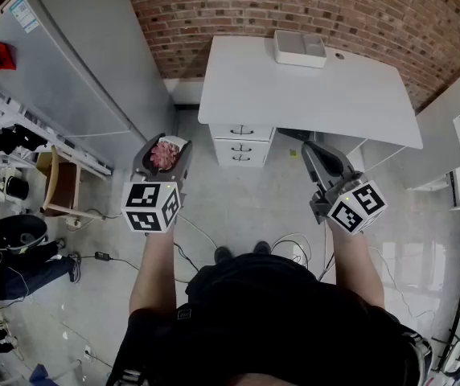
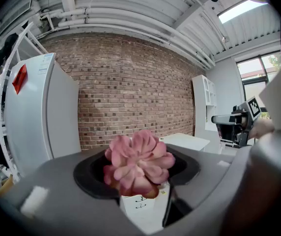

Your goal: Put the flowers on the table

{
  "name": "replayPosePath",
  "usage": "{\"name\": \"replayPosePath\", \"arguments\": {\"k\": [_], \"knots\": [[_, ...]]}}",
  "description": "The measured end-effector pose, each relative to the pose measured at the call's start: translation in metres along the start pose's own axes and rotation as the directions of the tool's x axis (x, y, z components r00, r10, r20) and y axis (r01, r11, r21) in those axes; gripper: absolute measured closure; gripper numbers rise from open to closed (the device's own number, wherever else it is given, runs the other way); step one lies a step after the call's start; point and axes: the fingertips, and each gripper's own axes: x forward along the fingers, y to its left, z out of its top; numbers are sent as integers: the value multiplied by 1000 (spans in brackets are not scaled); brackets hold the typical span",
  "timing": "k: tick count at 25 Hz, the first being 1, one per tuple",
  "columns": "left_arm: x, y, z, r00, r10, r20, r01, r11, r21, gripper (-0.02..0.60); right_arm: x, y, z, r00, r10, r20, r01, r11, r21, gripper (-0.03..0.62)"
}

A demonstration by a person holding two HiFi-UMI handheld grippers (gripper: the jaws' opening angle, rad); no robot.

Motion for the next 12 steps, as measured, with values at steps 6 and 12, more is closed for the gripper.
{"name": "replayPosePath", "arguments": {"k": [6,12], "knots": [[6,-6,-1,1000,3,-16,-3,1000,-1,318,-1,-8,0,1000,10,4,-10,1000,8,588],[9,-20,0,999,17,-29,-17,1000,-1,318,-16,-19,-1,1000,19,20,-20,999,34,588]]}}
